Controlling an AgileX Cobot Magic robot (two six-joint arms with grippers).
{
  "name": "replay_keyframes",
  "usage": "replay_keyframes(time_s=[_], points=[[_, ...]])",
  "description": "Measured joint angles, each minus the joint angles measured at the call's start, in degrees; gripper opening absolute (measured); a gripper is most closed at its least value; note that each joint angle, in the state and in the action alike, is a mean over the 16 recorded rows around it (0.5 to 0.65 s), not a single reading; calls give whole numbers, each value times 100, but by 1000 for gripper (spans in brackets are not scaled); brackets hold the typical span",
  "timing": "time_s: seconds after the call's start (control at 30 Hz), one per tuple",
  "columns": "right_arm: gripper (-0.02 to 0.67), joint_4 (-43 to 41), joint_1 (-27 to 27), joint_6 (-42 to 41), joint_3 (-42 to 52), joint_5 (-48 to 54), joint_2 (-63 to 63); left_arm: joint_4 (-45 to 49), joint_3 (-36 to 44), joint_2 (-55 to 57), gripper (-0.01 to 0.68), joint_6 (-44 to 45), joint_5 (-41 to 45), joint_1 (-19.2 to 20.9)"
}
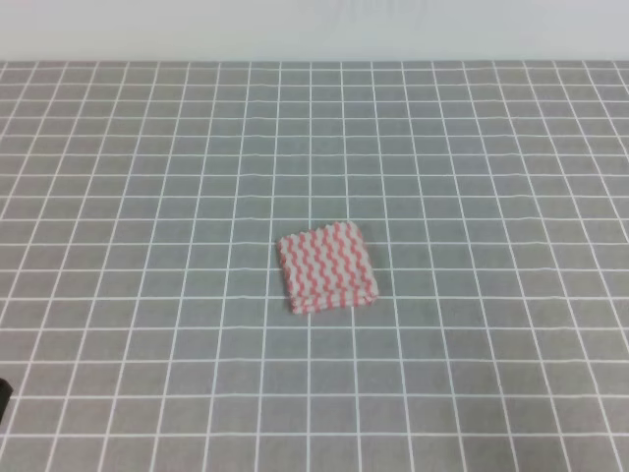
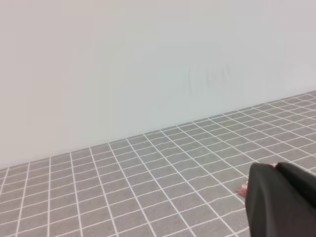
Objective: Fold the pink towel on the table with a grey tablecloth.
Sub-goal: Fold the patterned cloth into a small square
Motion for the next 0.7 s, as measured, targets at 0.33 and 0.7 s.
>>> replay_keyframes(time_s=[0.33,0.7], points=[[-16,91,0,7,155,105,19,0,0,0,-3,-3,0,0],[-16,-437,-140,10,316,-89,-120,9,0,0,-4,-8,0,0]])
